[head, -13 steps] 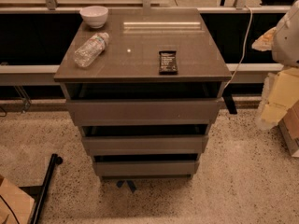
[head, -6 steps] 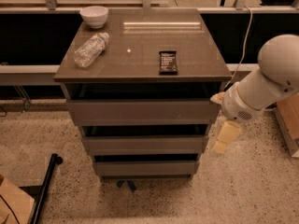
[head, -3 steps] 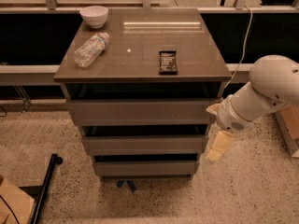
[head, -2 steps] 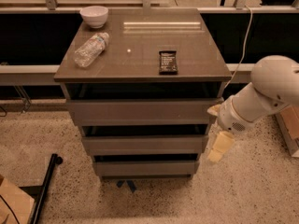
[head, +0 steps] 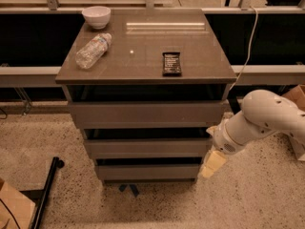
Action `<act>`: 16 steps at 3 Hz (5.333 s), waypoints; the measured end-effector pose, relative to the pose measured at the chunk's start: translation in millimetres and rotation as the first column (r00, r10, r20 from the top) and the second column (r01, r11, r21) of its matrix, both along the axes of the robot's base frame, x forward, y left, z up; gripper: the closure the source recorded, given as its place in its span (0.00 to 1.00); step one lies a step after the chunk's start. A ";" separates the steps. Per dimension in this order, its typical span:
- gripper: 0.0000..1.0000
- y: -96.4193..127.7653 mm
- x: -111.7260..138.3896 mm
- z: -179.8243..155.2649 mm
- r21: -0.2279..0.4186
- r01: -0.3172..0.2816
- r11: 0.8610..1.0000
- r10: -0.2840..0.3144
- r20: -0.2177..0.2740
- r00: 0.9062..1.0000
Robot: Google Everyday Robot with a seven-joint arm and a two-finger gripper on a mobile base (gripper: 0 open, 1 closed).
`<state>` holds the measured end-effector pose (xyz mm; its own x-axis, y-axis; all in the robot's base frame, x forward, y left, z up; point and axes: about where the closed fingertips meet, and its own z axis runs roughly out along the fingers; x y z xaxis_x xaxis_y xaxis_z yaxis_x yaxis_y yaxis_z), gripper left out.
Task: Open bottom drawer
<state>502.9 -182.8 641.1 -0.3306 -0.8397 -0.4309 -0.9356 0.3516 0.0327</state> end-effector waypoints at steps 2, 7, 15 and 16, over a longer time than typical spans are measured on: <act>0.00 3.4 5.7 -48.2 0.056 0.039 0.998 -0.039 -0.004 0.999; 0.00 -14.7 13.6 -174.6 -0.011 0.188 0.982 -0.188 -0.118 0.975; 0.00 19.2 91.3 -351.6 0.353 0.158 0.922 -0.087 -0.208 0.974; 0.00 16.1 98.5 -353.1 0.357 0.164 0.920 -0.097 -0.198 0.975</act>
Offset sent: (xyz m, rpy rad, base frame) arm 0.0059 0.0034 -0.0395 0.0432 0.0001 -0.0321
